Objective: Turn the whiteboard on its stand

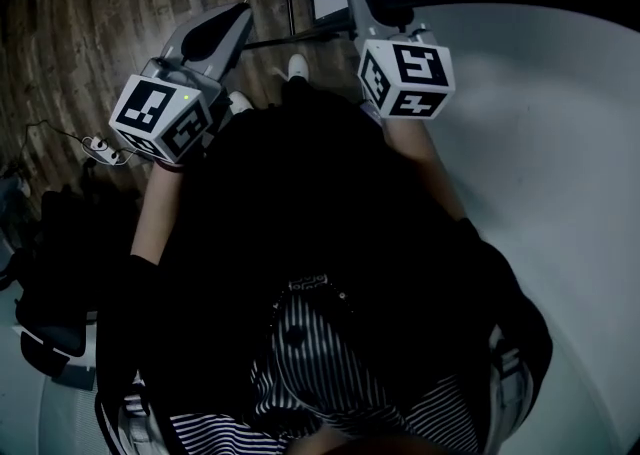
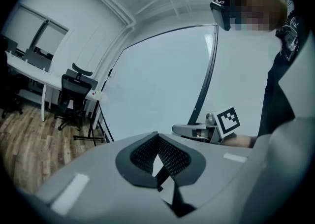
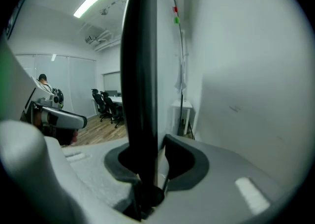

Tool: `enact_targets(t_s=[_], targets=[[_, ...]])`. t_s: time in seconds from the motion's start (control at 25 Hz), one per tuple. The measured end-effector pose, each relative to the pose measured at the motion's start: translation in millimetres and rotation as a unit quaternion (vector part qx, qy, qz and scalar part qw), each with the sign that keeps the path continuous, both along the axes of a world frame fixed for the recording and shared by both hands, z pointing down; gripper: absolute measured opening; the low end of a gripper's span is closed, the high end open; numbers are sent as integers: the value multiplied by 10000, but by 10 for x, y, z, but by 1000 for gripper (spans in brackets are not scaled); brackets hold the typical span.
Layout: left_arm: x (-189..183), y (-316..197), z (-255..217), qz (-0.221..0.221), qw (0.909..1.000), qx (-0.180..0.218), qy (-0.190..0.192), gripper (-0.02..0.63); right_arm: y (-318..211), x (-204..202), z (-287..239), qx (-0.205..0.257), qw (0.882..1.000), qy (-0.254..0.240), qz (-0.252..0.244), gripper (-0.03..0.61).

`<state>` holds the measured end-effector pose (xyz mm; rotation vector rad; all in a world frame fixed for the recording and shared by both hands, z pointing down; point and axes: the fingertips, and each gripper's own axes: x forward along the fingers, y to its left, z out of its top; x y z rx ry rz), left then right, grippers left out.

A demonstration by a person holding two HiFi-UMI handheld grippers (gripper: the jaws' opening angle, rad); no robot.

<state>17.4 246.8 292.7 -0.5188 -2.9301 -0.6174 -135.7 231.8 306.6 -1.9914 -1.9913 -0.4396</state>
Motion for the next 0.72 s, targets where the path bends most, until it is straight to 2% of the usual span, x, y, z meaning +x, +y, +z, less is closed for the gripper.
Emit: enact_targets(t_s=[0.32,0.6,0.72], targets=[[58,-199,86,345,9994,-33,26,2,-189,54,124,383,9990,-229,11,112],[157,-488,55,796,9967,-183,-46,2,-672,132,31,388,9988,-270,159,123],[370,-653,52,869,9959,-173,-156,2,-1011,388,-4,401,9991,-112,-4,121]])
